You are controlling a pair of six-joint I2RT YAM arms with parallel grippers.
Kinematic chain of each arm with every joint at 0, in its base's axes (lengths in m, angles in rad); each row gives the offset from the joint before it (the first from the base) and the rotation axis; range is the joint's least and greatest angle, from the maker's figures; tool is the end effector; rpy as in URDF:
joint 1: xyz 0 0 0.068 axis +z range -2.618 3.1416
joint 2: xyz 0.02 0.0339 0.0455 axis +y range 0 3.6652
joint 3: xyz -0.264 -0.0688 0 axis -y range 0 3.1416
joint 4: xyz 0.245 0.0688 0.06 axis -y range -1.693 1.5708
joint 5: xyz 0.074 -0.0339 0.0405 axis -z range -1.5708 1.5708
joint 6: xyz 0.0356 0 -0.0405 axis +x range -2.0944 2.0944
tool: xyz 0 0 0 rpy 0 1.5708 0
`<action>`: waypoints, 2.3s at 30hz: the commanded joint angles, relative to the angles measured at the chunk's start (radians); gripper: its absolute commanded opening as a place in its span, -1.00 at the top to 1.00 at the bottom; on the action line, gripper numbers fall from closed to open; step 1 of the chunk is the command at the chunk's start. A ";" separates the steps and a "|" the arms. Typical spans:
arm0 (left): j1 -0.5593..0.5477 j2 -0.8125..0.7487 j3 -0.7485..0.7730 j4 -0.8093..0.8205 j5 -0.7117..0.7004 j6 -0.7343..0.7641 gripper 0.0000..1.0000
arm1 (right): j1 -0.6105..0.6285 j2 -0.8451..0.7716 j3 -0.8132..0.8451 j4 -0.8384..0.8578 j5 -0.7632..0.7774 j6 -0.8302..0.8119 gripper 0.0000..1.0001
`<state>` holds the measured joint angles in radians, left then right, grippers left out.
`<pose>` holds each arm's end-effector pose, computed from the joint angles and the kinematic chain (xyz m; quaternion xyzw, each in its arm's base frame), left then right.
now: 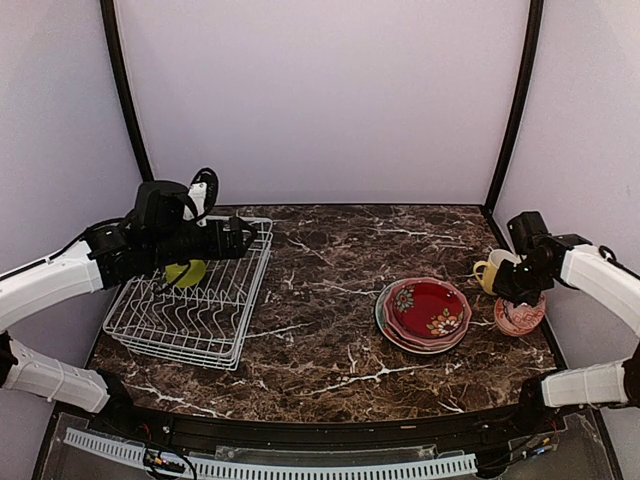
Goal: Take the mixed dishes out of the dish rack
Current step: Place the bowl in the bowl.
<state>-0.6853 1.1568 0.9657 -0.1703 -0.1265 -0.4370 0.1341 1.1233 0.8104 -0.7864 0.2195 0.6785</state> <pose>0.2103 -0.1661 0.3289 0.0660 0.8192 -0.2579 0.5080 0.2059 0.0200 0.2363 0.2845 0.9240 -0.0061 0.2554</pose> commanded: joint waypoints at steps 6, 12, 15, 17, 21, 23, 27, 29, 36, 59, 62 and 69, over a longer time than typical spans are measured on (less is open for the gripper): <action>0.094 -0.042 0.038 -0.217 -0.121 0.007 -0.98 | -0.008 -0.015 -0.043 0.031 0.039 0.041 0.70; 0.147 -0.036 0.080 -0.297 -0.162 0.052 -0.98 | -0.008 -0.060 -0.052 0.041 0.036 0.023 0.20; 0.169 -0.001 0.127 -0.364 -0.209 0.086 -0.98 | -0.008 -0.092 -0.039 0.040 0.006 -0.018 -0.06; 0.182 0.029 0.156 -0.418 -0.237 0.104 -0.98 | -0.008 -0.119 -0.046 0.067 -0.031 -0.063 -0.18; 0.191 0.057 0.176 -0.460 -0.243 0.111 -0.98 | -0.008 -0.147 -0.064 0.079 -0.041 -0.064 -0.30; 0.191 0.053 0.169 -0.449 -0.222 0.109 -0.98 | -0.008 -0.147 -0.078 0.084 -0.025 -0.056 -0.30; 0.193 0.046 0.161 -0.442 -0.223 0.107 -0.98 | -0.008 -0.116 -0.100 0.094 -0.001 -0.027 -0.02; 0.193 0.050 0.170 -0.448 -0.222 0.112 -0.98 | -0.008 -0.087 -0.114 0.117 -0.015 -0.028 0.04; 0.194 0.043 0.176 -0.460 -0.226 0.129 -0.98 | -0.005 0.022 -0.131 0.106 0.039 0.004 0.73; 0.416 0.410 0.305 -0.529 -0.071 0.277 -0.96 | -0.001 -0.234 -0.091 0.171 -0.304 -0.161 -0.83; 0.417 0.482 0.340 -0.512 -0.043 0.273 -0.76 | -0.001 -0.255 -0.104 0.191 -0.332 -0.160 -0.85; 0.417 0.622 0.406 -0.489 -0.088 0.245 -0.55 | -0.001 -0.259 -0.118 0.210 -0.358 -0.177 -0.86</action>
<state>-0.2687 1.7340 1.3346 -0.6678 -0.2123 -0.1799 0.1307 0.8665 0.7109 -0.6186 -0.1040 0.5259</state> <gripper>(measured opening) 0.782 0.930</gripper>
